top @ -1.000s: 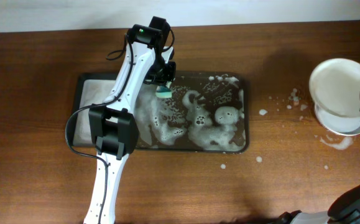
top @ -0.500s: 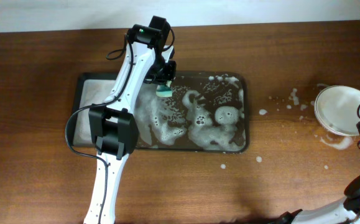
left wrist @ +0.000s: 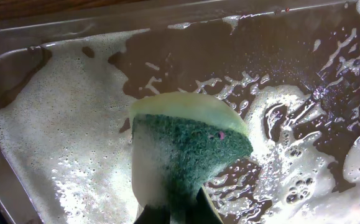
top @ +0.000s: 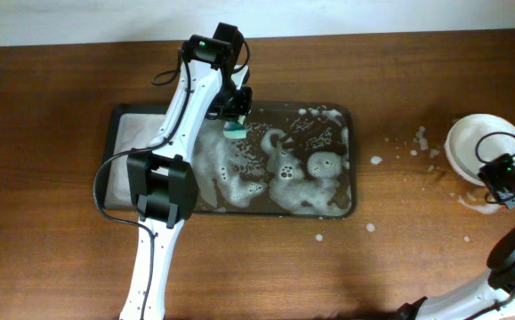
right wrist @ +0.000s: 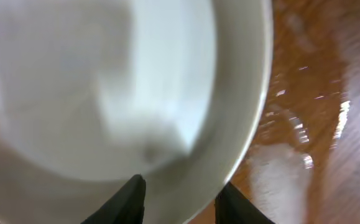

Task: Clean dirty plates on tray and stack at the side
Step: 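Carry the cream plate right and stack it on the plate pile, then move the sponge with the left gripper into the left white tray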

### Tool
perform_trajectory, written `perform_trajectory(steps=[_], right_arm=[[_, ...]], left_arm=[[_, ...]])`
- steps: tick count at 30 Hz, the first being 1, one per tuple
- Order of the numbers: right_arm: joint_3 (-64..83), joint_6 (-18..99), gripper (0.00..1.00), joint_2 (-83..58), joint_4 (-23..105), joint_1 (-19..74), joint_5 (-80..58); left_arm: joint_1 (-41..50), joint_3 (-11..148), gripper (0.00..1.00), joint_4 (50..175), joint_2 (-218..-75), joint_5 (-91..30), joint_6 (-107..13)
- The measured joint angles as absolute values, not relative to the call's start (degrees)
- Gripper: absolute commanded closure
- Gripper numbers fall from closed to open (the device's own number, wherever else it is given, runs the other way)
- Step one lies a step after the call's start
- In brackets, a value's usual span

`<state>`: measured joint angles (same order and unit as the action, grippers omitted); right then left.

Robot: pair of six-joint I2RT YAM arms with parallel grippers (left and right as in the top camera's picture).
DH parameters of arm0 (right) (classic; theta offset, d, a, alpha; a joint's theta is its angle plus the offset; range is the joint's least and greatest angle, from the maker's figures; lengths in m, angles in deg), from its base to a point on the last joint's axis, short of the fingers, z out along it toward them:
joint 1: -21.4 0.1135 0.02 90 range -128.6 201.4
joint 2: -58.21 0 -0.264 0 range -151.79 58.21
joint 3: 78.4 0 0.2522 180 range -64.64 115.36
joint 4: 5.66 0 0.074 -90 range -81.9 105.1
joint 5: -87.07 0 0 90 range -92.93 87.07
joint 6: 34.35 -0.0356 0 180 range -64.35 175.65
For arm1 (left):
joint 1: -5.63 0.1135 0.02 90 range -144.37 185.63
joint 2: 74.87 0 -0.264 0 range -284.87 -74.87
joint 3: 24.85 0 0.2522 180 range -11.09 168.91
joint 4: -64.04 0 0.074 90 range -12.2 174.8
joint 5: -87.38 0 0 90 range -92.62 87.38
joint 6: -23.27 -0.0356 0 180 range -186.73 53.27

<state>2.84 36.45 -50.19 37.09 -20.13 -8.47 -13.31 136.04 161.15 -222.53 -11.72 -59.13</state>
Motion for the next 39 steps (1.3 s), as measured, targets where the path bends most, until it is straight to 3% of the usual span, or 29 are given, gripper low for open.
perform_trajectory(steps=[19, 24, 32, 39], right_arm=[[2.8, 36.6, 0.63, -51.3, 40.7, -8.1, -5.1], [6.1, 38.1, 0.51, -51.1, 44.4, -9.1, -11.6], [20.1, 42.8, 0.43, -31.1, 59.4, -6.7, -19.4], [20.1, 43.9, 0.43, -29.5, 62.7, -6.3, -18.7]], left_arm=[[-13.3, 136.0, 1.0, 162.0, -222.5, -11.7, -59.1], [-13.3, 136.0, 1.0, 162.2, -222.5, -11.7, -59.2], [-13.3, 147.4, 1.0, 169.0, -222.5, -11.7, -60.7], [-13.3, 150.0, 1.0, 172.6, -222.5, -11.7, -62.7]])
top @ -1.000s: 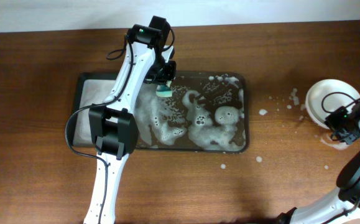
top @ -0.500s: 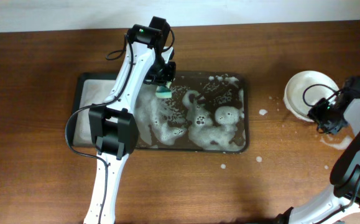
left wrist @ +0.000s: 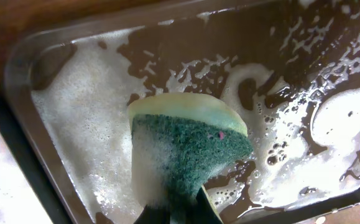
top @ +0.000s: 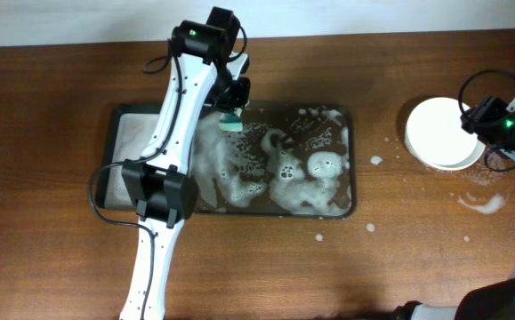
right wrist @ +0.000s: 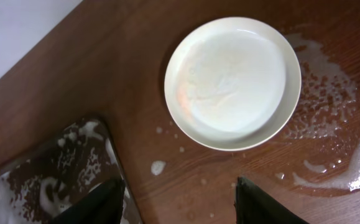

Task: Clean dirty plates on tray and stack at the side
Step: 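Move the sponge with the left gripper into the left white tray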

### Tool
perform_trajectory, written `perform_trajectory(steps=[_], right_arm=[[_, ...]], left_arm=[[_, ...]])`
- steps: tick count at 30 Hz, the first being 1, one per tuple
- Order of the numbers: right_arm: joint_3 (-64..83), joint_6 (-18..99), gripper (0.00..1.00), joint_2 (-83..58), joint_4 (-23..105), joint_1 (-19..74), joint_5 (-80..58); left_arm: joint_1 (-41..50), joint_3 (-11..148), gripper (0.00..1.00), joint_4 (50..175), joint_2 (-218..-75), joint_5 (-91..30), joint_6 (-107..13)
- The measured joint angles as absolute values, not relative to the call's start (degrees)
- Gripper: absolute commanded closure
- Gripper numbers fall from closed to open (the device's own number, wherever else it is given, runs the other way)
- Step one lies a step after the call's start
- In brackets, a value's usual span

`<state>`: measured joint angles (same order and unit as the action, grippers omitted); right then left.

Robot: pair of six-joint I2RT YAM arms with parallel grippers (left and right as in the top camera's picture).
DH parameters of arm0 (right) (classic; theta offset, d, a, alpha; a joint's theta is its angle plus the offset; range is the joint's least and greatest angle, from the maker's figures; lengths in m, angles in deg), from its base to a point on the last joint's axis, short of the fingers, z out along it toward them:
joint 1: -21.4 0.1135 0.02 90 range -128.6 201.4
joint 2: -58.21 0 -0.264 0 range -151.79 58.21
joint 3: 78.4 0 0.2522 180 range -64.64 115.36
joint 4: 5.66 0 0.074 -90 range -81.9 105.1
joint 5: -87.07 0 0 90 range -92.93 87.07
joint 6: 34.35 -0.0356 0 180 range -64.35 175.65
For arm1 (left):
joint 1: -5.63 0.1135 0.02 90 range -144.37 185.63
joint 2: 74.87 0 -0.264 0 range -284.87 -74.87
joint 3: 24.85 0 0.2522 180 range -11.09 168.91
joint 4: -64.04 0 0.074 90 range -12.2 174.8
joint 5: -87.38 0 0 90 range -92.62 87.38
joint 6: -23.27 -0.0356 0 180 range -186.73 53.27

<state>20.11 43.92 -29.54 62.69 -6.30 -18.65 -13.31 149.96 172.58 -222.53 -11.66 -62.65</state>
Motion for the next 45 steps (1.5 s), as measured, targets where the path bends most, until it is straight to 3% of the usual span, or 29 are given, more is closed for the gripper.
perform_trajectory(steps=[6, 17, 22, 26, 33, 37, 39, 45], right_arm=[[20.1, 45.6, 0.44, -29.5, 64.1, 2.0, -19.6], [20.1, 46.6, 0.43, -37.6, 66.0, 18.6, -20.0], [20.1, 46.6, 0.43, -47.6, 65.4, 22.4, -19.5], [20.1, 46.6, 0.43, -49.6, 64.0, 22.6, -18.2], [20.1, 47.5, 0.42, -49.9, 63.7, 22.6, -14.9], [20.1, 48.0, 0.42, -50.2, 63.6, 22.6, -14.6], [20.1, 48.2, 0.42, -50.2, 63.5, 22.6, -14.1], [20.1, 50.3, 0.47, -52.6, 62.5, 22.6, -11.8]], left_arm=[[-13.3, 161.8, 1.0, 174.4, -222.1, -11.7, -62.7], [-11.4, 159.6, 1.0, 174.3, -207.0, -11.6, -62.7], [-7.5, 139.1, 1.0, 174.3, -191.9, -6.0, -61.6], [-2.3, 121.9, 1.0, 172.6, -188.6, -2.8, -60.1], [4.5, 86.7, 1.0, 138.7, -189.1, -1.7, -61.2], [5.6, 76.3, 0.99, 126.8, -189.1, -1.5, -61.4], [5.6, 71.2, 0.64, 123.6, -189.1, -1.5, -61.4], [5.6, 70.3, 0.34, 122.0, -189.1, -1.5, -62.2]])
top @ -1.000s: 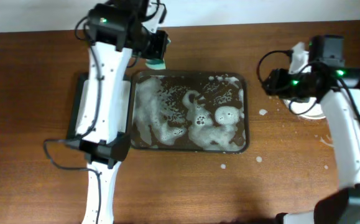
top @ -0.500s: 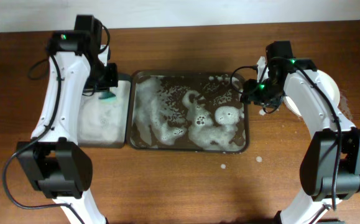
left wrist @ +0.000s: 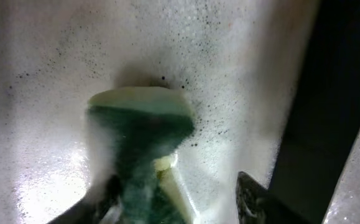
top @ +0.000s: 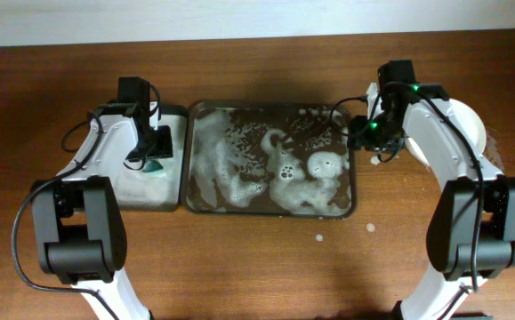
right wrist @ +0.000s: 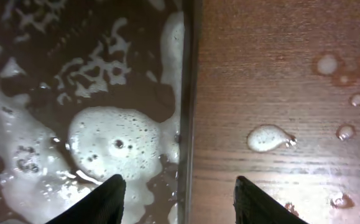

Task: Clean dirty plates on tray and stack at the side
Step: 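Move the sponge with the left gripper into the left white tray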

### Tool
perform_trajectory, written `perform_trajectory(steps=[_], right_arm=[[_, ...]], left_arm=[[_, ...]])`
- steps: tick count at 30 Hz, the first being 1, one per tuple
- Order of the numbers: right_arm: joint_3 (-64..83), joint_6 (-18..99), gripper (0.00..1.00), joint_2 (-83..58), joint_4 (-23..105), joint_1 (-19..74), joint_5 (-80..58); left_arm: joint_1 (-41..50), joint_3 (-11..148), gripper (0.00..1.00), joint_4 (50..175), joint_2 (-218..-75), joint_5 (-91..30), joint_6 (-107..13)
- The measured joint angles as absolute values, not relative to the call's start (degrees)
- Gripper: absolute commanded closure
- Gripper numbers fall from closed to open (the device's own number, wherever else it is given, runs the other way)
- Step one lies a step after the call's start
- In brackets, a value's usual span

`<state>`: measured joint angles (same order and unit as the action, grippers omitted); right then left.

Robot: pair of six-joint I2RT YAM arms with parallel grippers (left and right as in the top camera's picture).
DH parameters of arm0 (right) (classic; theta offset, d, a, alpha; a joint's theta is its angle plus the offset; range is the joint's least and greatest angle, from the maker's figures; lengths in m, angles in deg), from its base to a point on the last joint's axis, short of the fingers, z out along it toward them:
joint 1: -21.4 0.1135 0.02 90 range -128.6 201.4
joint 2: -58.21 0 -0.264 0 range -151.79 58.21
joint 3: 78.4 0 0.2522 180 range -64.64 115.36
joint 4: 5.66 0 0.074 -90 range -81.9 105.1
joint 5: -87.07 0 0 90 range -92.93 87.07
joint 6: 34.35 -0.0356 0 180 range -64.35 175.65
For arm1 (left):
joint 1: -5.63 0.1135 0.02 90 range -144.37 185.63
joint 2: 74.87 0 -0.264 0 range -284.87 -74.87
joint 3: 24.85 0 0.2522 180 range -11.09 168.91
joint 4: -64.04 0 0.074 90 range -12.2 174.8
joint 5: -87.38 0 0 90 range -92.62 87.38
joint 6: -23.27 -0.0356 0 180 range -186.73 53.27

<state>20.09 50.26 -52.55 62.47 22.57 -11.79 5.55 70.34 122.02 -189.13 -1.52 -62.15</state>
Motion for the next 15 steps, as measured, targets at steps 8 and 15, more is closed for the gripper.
perform_trajectory(steps=[8, 15], right_arm=[[20.1, 56.9, 0.68, -58.9, 61.8, 22.6, -11.8], [20.1, 58.5, 0.85, -62.3, 60.5, 22.6, -12.5]], left_arm=[[5.6, 82.3, 0.34, 132.7, -189.1, -2.1, -62.5], [5.6, 89.3, 0.34, 136.8, -189.1, -4.3, -62.7]])
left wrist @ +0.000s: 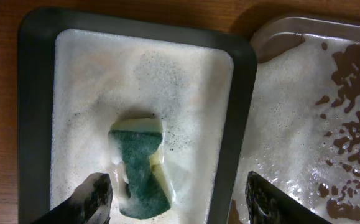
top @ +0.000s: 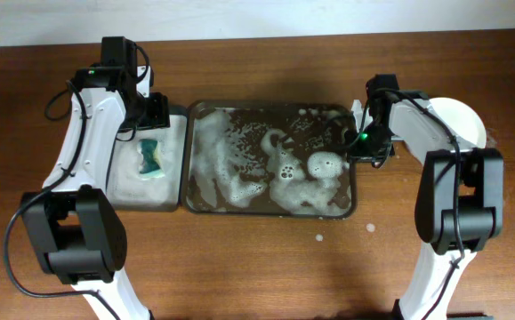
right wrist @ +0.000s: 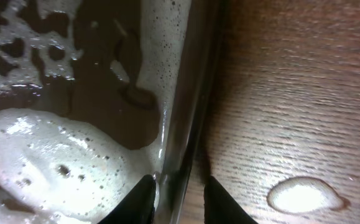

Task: Clean dirty plates on tray and stack at the side
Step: 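Move the sponge with the left gripper into the left white tray, then release the sponge and withdraw the right gripper from the plate stack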

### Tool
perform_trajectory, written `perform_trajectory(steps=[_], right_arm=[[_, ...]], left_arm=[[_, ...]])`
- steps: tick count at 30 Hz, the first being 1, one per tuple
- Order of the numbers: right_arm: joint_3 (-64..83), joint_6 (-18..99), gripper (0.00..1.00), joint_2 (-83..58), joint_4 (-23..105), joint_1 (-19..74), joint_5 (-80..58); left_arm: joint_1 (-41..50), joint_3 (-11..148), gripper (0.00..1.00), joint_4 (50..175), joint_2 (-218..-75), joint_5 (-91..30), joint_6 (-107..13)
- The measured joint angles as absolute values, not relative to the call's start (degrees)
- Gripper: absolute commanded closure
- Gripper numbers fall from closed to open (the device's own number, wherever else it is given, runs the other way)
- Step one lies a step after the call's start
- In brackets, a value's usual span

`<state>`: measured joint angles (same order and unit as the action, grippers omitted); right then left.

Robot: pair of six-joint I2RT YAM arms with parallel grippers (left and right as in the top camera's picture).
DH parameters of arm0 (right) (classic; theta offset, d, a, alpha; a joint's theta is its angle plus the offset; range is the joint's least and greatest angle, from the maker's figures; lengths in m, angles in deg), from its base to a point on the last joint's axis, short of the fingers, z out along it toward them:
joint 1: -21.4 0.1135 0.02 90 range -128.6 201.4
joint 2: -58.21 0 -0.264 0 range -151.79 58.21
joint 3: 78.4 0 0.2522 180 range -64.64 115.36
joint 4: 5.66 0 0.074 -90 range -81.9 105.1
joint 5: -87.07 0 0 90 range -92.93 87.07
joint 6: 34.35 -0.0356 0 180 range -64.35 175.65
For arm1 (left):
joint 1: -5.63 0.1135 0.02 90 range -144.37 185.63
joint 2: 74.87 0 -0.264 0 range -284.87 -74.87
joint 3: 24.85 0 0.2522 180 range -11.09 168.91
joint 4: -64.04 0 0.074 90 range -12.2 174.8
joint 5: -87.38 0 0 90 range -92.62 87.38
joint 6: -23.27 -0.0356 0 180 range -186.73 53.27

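The big dark tray (top: 270, 212) lies mid-table, covered in foam and brown water, with no plate showing in it. A white plate (top: 467, 124) sits on the table at the right, partly behind my right arm. The green and yellow sponge (left wrist: 136, 168) lies in the small foam-filled tray (left wrist: 36, 112), also seen from overhead as the sponge (top: 153, 158). My left gripper (left wrist: 180, 200) hangs open above it, holding nothing. My right gripper (right wrist: 181, 200) straddles the big tray's right rim (right wrist: 183, 137), one finger on each side, closed in on it.
Drops and patches of foam (right wrist: 301, 194) lie on the wood right of the big tray. The small tray (top: 128, 191) touches the big tray's left side. A white wall edge runs along the table's far side.
My left gripper has risen from just over the sponge to higher above the small tray, staying open. My right gripper has come down and narrowed from wide open onto the big tray's right rim.
My left gripper first held the sponge over the foamy big tray while my right was at the white plate on the right. Then the right hung open above that plate. Later the sponge lay loose in the small tray, and the right moved to the big tray's rim.
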<state>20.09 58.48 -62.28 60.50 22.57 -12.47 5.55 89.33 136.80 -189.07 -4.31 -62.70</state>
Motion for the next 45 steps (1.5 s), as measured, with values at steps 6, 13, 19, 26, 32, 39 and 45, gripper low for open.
perform_trajectory(steps=[6, 13, 19, 26, 32, 39, 45], right_arm=[[20.2, 57.0, 0.96, -62.7, 59.8, 22.2, -14.8], [20.2, 57.5, 0.96, -62.7, 57.6, 19.8, -15.0], [20.2, 58.7, 0.95, -62.7, 57.3, 16.7, -15.0], [20.4, 58.5, 0.64, -62.7, 57.0, 15.9, -12.4], [34.3, 58.5, 0.54, -61.9, 69.6, 15.3, -11.8], [50.1, 58.8, 0.32, -40.3, 83.2, 15.5, -11.8], [50.8, 59.5, 0.02, -20.5, 89.4, 15.5, -11.8]], left_arm=[[5.6, 89.3, 0.34, 136.8, -189.1, -4.4, -62.7], [5.6, 89.3, 0.34, 136.8, -189.0, -4.4, -62.7], [5.6, 89.3, 0.34, 137.0, -189.1, -4.4, -62.7], [5.4, 89.3, 0.34, 137.0, -189.1, -4.6, -62.7], [5.0, 94.3, 0.25, 141.3, -189.0, -4.8, -63.7], [5.0, 108.8, 0.01, 152.4, -175.7, -8.3, -64.3], [5.0, 109.6, 0.01, 153.7, -172.3, -8.5, -64.3]])
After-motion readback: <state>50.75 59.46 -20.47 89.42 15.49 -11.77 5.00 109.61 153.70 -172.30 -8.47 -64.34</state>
